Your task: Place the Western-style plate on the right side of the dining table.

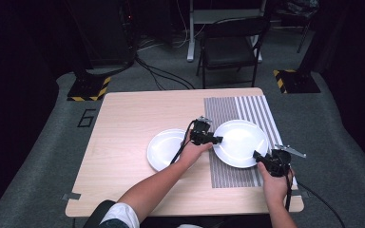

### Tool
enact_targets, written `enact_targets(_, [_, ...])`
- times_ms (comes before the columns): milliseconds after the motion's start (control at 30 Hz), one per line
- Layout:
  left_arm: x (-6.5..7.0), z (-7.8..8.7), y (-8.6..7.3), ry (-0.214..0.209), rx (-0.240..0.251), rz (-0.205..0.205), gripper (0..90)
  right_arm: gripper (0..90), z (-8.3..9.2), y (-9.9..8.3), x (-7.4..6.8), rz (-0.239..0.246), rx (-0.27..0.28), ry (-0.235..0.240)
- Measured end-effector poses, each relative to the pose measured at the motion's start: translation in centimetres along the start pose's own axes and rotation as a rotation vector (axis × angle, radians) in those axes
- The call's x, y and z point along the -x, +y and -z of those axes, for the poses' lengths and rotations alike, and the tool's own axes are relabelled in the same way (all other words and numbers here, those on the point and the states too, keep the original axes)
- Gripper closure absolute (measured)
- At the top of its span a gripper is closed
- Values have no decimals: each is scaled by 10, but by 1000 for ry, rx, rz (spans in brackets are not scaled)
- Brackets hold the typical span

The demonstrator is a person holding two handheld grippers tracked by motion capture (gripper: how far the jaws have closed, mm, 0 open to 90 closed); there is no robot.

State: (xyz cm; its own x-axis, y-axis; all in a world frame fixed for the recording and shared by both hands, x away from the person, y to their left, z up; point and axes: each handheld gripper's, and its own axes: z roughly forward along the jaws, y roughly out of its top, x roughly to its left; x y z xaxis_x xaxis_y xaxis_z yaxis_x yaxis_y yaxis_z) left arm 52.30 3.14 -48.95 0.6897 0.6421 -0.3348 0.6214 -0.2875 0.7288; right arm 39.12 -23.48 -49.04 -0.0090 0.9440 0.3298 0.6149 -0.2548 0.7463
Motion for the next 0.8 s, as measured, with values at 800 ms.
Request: enact_targets(800, [-8, -27, 7, 25, -21, 32, 558, 540, -28, 12, 14, 6, -9, -53])
